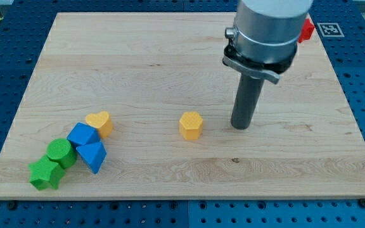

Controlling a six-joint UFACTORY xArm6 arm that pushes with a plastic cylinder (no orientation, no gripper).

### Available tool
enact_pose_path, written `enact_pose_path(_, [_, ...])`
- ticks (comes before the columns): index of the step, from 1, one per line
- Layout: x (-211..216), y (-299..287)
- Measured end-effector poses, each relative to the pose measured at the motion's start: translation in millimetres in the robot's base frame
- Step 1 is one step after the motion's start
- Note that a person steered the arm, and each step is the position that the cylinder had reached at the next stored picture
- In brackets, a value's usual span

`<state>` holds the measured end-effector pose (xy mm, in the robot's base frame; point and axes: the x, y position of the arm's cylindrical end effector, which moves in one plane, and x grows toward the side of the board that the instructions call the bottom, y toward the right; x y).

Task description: Slide the yellow hexagon to the group of blocks

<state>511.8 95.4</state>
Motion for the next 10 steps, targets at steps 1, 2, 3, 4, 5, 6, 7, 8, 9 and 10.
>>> enact_pose_path(1, [5.1, -14.4])
enact_pose_path(2, [-0.8, -40.3])
enact_pose_path(3, [-2.9, -68.5])
enact_pose_path(4, [-2.9, -93.1])
enact_pose_path(5, [-2.9, -114.0])
enact_pose_path(6, [-2.9, -132.0])
enact_pose_path(7, [-2.9, -149.1])
enact_pose_path(8, [-2.9, -166.1])
enact_pose_path(9, [0.2, -178.1])
enact_pose_path(10, [5.8, -188.8])
